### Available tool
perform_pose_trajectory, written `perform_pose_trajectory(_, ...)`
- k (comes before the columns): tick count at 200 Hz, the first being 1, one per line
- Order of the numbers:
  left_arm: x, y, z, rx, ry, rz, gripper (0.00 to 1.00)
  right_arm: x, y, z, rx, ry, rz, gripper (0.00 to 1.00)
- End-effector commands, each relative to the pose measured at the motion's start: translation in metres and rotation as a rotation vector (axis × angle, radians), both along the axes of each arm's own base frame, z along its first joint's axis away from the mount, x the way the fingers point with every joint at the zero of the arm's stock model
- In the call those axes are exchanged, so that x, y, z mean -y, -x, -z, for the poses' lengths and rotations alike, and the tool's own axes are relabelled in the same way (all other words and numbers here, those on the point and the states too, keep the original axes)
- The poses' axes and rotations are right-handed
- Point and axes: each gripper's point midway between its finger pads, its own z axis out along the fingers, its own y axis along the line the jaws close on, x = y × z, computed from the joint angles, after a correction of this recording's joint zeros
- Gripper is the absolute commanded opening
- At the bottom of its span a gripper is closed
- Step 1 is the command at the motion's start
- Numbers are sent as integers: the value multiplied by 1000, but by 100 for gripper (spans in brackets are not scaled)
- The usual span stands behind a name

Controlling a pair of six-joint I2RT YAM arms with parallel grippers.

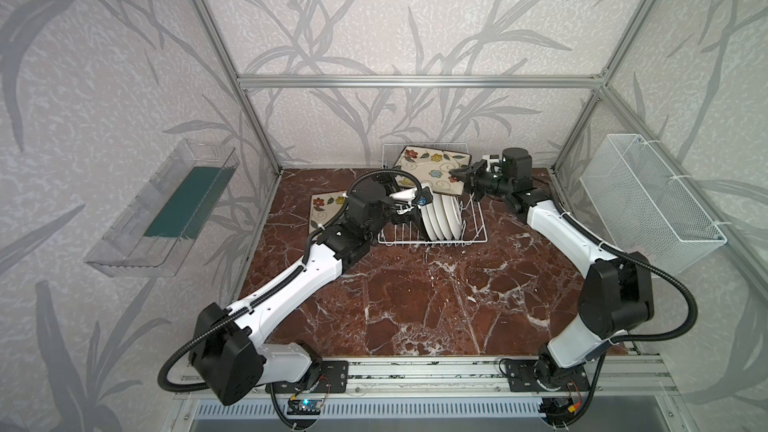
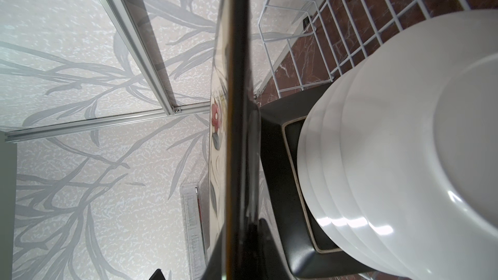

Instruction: Unload the plates from the dish rack

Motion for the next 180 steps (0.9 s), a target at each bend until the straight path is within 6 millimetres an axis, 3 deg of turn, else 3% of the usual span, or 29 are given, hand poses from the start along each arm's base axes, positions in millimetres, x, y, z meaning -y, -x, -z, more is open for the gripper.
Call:
perform_pose_trajectory(1,-13,11,-21,-61,162,12,99,4,14,-98,306,-80,-49,0)
perform_pose_trajectory(66,-62,11,-49,-325,566,-41,99,13,16,-90,322,-31,-66,0)
perform_pose_trajectory(116,-85,-12,-55,-558,795,-119,99,12,15,-87,406,-47,-112,0)
perform_pose_trajectory(152,-76,-29,-57,-736,976,-36,99,8,19,-88,453,-36,-160,0)
perform_pose_trajectory(180,-61,-46,-44,-882,1067,-14,99,7,19,-91,473,-48,-167,0)
